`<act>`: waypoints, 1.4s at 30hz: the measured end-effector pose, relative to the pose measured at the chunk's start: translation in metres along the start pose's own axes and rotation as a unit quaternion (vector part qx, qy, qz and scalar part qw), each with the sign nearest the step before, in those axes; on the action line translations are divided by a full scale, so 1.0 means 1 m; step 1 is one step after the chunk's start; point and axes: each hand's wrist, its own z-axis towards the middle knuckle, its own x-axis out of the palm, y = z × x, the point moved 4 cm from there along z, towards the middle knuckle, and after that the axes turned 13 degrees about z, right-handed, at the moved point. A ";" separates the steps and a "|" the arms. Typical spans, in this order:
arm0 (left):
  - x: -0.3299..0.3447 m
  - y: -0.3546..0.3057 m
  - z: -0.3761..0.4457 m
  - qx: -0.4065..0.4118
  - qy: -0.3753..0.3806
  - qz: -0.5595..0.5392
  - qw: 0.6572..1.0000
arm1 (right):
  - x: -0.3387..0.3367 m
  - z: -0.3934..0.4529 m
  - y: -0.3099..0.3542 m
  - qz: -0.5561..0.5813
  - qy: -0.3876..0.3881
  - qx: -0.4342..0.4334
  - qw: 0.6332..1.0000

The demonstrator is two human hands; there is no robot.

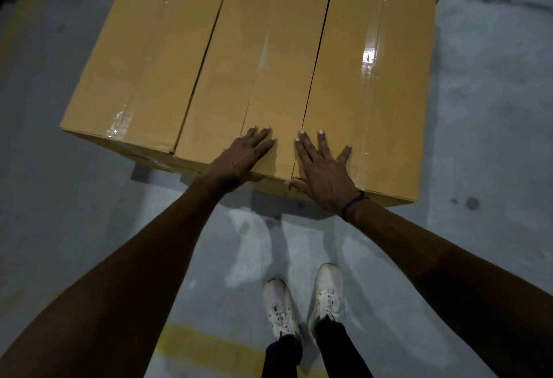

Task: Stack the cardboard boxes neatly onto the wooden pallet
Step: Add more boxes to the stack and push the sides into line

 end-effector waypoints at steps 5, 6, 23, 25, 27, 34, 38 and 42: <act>0.001 0.002 0.003 0.000 -0.015 -0.017 1.000 | 0.004 0.000 0.001 -0.012 -0.002 0.003 1.000; 0.001 0.003 0.004 0.000 -0.017 -0.019 1.000 | 0.005 0.001 0.001 -0.010 0.000 0.004 1.000; -0.008 -0.004 0.000 -0.013 -0.029 -0.021 0.999 | 0.009 0.002 0.003 0.009 0.012 0.021 1.000; -0.009 -0.004 -0.007 -0.028 -0.026 -0.016 0.999 | 0.006 0.001 0.005 0.023 0.017 0.023 0.999; -0.011 0.000 -0.019 -0.046 -0.034 -0.011 0.998 | -0.001 0.000 0.009 0.041 0.019 0.022 0.999; -0.022 0.055 -0.082 -0.163 -0.045 -0.034 0.985 | -0.032 0.009 0.064 0.044 0.011 -0.067 0.997; -0.025 0.091 -0.126 -0.202 -0.048 -0.054 0.977 | -0.037 0.027 0.111 0.042 0.034 -0.111 0.992; -0.025 0.135 -0.158 -0.233 -0.034 -0.036 0.971 | -0.035 0.051 0.169 0.048 0.050 -0.142 0.987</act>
